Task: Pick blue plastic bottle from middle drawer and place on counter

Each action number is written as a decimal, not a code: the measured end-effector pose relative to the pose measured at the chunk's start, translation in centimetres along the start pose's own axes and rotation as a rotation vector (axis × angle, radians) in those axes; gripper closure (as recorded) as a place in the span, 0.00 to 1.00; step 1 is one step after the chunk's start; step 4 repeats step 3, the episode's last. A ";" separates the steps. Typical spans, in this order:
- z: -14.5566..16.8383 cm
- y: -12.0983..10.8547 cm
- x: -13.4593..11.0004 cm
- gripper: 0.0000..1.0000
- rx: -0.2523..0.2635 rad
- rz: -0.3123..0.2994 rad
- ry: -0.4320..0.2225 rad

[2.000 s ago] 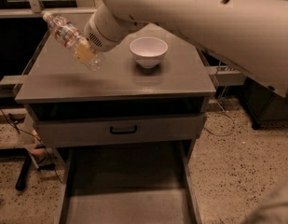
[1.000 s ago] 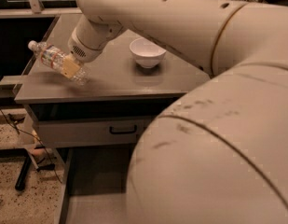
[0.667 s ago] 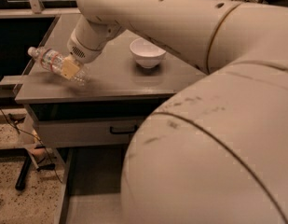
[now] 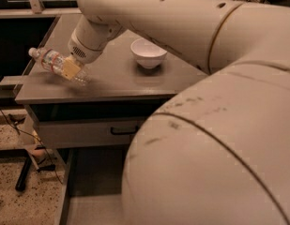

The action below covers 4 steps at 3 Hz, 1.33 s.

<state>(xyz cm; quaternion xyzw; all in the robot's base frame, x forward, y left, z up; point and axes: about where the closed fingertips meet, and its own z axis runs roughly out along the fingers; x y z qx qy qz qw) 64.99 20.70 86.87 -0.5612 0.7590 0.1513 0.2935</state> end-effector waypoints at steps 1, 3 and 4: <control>0.0 0.0 0.0 0.37 0.000 0.000 0.000; 0.0 0.0 0.0 0.00 0.000 0.000 0.000; 0.0 0.0 0.0 0.00 0.000 0.000 0.000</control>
Offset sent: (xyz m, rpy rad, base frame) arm 0.0000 0.0000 0.0000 0.0000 0.0000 0.0000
